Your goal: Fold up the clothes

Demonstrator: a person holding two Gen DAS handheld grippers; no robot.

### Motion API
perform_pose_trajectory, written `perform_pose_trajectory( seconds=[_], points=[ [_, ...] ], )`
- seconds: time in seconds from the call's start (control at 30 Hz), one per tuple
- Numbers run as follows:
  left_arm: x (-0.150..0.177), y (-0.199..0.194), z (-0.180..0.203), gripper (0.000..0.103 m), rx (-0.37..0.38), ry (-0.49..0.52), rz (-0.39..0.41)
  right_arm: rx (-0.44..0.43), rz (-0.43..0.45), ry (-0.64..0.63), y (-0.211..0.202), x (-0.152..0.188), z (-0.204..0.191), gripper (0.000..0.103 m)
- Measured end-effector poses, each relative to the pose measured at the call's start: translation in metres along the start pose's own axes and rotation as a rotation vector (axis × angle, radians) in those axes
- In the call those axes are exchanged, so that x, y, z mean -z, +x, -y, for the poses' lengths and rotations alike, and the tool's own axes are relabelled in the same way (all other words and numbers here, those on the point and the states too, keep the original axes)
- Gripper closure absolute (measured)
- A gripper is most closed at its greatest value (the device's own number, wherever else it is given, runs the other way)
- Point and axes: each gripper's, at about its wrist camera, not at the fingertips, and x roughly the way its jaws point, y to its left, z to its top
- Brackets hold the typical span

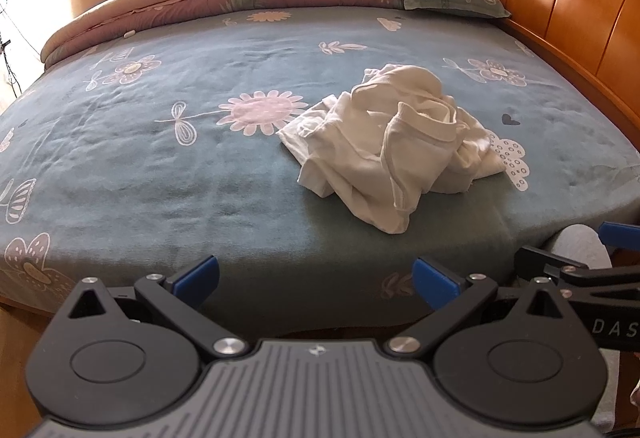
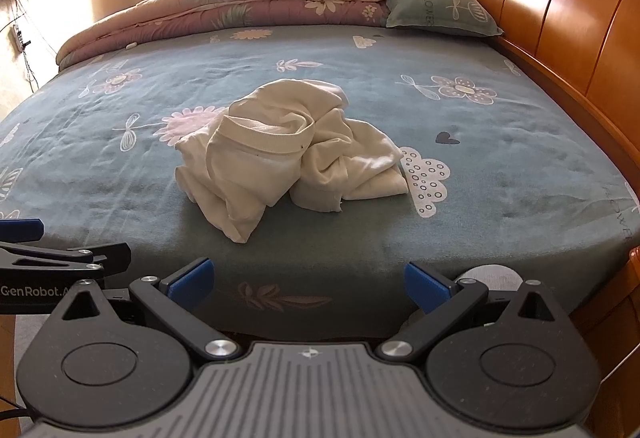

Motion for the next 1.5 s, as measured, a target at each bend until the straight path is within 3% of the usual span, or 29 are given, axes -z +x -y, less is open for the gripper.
perform_pose_trajectory(
  seconds=[0.67,1.03,1.5],
  points=[
    [-0.006,0.002,-0.006,0.001,0.011,-0.027,0.011,0.019,0.007,-0.043,-0.001,-0.010,-0.007,0.000],
    [-0.020,0.027,-0.015,0.001,0.023,-0.070,-0.029,-0.011,-0.034,-0.050,0.024,-0.029,-0.008,0.000],
    [-0.055,0.065,-0.002,0.001,0.079,-0.041,-0.073,0.008,-0.069,-0.008,0.055,-0.057,0.011,0.000]
  ],
)
